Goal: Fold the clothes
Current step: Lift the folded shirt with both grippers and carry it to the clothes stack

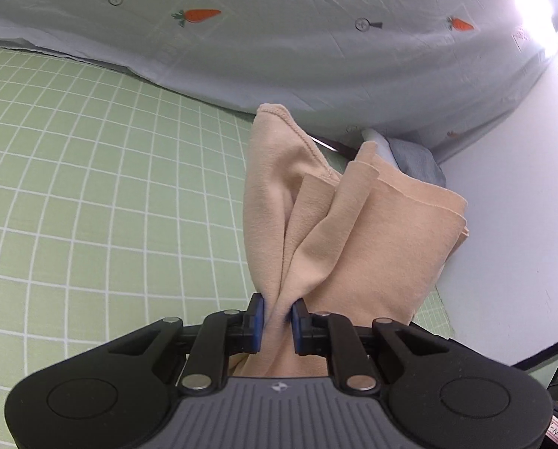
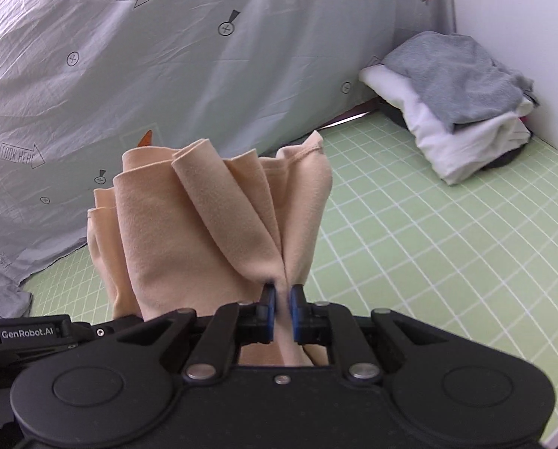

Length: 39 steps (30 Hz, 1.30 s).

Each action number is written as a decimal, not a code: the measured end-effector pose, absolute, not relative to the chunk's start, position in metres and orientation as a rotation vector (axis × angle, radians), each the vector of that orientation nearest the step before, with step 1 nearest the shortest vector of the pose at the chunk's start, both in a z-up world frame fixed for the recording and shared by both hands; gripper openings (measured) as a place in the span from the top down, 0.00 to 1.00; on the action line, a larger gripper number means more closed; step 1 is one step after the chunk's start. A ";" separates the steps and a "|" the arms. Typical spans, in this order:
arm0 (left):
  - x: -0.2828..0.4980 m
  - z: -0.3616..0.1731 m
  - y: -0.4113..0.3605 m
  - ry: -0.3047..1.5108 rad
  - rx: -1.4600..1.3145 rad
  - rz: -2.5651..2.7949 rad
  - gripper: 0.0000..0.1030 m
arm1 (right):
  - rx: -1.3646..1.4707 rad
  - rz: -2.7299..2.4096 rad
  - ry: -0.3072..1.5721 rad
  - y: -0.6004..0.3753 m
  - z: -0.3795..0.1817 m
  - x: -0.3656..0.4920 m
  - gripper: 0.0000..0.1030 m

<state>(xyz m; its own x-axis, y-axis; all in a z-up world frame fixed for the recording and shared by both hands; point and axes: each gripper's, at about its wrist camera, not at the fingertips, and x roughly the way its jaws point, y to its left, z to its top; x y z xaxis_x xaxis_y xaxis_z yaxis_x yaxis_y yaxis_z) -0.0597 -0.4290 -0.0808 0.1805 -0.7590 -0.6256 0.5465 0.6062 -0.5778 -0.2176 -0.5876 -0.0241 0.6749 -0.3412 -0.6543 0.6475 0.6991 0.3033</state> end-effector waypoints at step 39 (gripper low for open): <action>-0.025 -0.014 -0.958 0.823 -0.277 -0.922 0.86 | 0.452 -0.675 0.331 -1.111 0.008 -0.198 0.90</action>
